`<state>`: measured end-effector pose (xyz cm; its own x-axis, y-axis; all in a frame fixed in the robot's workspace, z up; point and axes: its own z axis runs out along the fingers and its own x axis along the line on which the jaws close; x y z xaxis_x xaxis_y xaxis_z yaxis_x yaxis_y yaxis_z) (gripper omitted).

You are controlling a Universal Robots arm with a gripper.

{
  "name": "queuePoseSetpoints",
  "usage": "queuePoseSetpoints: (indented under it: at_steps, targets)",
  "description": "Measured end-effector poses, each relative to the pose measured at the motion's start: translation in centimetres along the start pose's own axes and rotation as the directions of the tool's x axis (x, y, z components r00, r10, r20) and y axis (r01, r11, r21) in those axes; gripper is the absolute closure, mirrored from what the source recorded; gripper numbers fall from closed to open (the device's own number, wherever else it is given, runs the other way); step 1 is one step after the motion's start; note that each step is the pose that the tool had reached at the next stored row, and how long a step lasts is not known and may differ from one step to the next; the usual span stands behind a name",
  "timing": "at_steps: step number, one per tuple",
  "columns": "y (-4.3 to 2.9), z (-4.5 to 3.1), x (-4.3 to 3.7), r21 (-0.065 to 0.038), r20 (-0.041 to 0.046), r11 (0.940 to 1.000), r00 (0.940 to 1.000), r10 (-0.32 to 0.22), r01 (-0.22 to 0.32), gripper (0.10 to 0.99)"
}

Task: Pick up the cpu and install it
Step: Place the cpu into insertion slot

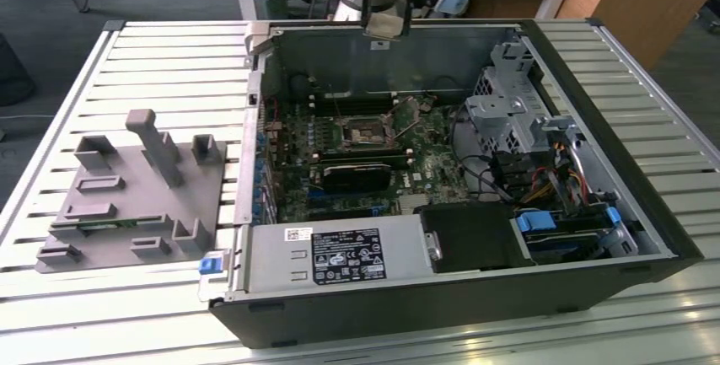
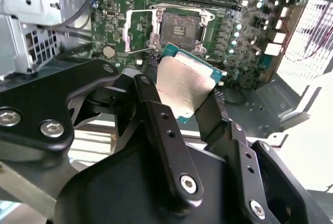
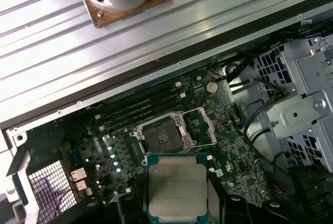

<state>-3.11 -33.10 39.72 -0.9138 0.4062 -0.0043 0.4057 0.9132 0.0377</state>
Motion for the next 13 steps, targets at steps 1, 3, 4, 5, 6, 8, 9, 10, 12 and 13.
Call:
queuePoseSetpoints:
  at_steps: [1,3,4,5,6,8,9,10,12,13]
  targets:
    - [0.0,0.01,0.0,0.0,0.0006,0.9999,0.9999,0.016,-0.016,0.545]
    - [0.03,0.03,0.02,0.0,0.0016,0.9991,0.9991,0.043,-0.043,0.545]
    - [0.04,0.05,0.02,0.0,0.0021,0.9985,0.9985,0.055,-0.055,0.545]
    - [0.05,0.06,0.02,0.0,0.0026,0.9977,0.9977,0.067,-0.067,0.545]
    - [0.06,0.08,0.03,0.0,0.0031,0.9967,0.9967,0.081,-0.081,0.545]
    - [0.07,0.11,0.03,0.0,0.0043,0.9937,0.9936,0.112,-0.112,0.545]
    - [0.07,0.12,0.03,0.0,0.0048,0.9918,0.9918,0.128,-0.128,0.545]
    - [0.07,0.14,0.04,0.0,0.0054,0.9898,0.9898,0.143,-0.143,0.545]
    - [0.08,0.17,0.04,0.0,0.0066,0.9849,0.9849,0.173,-0.173,0.545]
    - [0.08,0.19,0.04,0.0,0.0072,0.9821,0.982,0.189,-0.189,0.545]
